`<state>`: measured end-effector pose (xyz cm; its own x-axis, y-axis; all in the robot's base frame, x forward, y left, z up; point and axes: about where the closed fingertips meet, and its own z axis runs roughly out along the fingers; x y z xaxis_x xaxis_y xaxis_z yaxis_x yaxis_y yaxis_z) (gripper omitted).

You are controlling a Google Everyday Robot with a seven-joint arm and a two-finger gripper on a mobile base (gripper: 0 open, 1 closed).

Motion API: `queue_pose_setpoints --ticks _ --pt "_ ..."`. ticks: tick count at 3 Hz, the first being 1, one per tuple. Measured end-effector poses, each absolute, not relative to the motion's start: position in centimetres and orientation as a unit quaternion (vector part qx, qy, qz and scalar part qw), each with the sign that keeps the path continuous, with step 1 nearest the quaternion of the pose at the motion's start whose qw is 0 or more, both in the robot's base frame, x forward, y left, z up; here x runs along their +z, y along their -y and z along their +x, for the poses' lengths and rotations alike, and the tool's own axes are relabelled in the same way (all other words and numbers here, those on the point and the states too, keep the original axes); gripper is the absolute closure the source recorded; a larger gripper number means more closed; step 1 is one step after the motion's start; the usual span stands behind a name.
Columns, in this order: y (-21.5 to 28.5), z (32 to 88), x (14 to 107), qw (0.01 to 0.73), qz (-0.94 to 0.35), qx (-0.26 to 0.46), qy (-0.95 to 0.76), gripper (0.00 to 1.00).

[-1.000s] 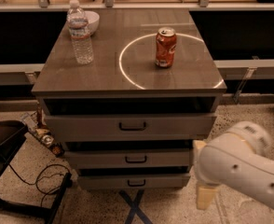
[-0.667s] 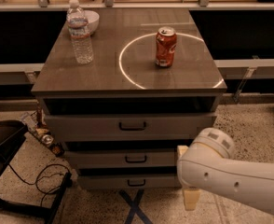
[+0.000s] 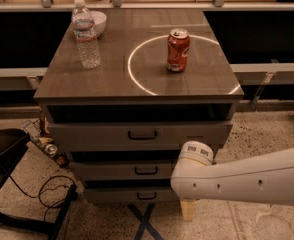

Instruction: Open middle drawer

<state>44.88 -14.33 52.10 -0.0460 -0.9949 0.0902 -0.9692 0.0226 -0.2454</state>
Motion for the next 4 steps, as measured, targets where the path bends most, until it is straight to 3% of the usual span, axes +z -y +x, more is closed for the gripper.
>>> queue_pose_setpoints --ticks 2,4 --pt "13.5 45.4 50.8 0.068 -0.684 -0.105 -0.719 0.00" --pt "9.5 47.9 44.7 0.113 -0.712 -0.035 -0.692 0.00"
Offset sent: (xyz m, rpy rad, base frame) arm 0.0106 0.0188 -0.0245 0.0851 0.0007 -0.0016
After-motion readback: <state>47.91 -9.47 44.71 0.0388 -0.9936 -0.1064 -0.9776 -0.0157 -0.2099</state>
